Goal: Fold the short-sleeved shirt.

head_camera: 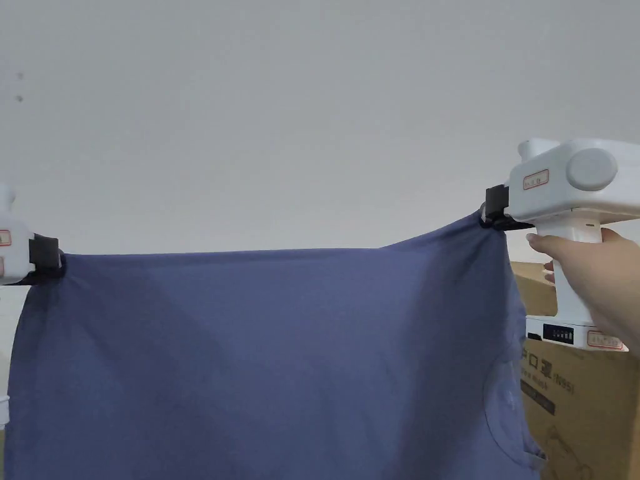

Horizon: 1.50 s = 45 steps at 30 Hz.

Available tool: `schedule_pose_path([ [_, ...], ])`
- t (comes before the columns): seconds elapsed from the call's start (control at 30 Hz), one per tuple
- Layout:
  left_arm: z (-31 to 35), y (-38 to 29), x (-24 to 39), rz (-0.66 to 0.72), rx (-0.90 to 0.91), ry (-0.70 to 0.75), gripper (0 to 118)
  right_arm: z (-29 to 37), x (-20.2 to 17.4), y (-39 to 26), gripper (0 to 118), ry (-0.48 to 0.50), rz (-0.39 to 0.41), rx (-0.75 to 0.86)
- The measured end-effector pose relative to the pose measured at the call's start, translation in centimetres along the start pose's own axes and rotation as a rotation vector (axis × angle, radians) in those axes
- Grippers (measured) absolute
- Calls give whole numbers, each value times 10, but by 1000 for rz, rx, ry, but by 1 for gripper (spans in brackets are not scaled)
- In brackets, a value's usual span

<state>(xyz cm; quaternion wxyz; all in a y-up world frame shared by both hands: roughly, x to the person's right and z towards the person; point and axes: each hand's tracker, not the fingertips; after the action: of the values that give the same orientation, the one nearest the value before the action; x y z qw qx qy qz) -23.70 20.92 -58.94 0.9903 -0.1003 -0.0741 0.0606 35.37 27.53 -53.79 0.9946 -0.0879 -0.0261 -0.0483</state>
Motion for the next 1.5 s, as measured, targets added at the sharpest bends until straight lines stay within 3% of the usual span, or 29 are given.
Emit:
schedule_pose_path([
  [0.2, -54, -3, 5, -35, 29, 19, 0, -49, -4, -3, 0, -38, -3, 61],
  [0.33, -90, -43, 8, -39, -37, 55, 0, -78, -1, -51, 0, -63, -4, 29],
  [0.47, -109, -131, 4, 1, -193, 52, 0, -98, 18, -160, 0, -105, -43, -128],
  [0.6, -102, -246, -15, 2, -404, 42, 0, -86, 41, -308, 0, -88, -53, -406],
  [0.7, -69, -332, -26, -38, -558, 33, 0, -59, 66, -413, 0, -91, -60, -604],
  [0.8, -17, -400, -40, -11, -693, 27, 0, 3, 83, -493, 0, -60, -135, -726],
  [0.97, 77, -473, -54, -60, -825, 14, 0, 115, 85, -561, 0, 1, -59, -857],
  [1.13, 163, -500, -58, -8, -802, -21, 0, 204, 77, -570, 0, 45, -97, -840],
  [1.4, 251, -510, -57, 32, -763, -33, 0, 269, 80, -573, 0, 64, -18, -862],
  [1.5, 265, -504, -52, -26, -751, -57, 0, 281, 80, -571, 0, 73, 8, -885],
])
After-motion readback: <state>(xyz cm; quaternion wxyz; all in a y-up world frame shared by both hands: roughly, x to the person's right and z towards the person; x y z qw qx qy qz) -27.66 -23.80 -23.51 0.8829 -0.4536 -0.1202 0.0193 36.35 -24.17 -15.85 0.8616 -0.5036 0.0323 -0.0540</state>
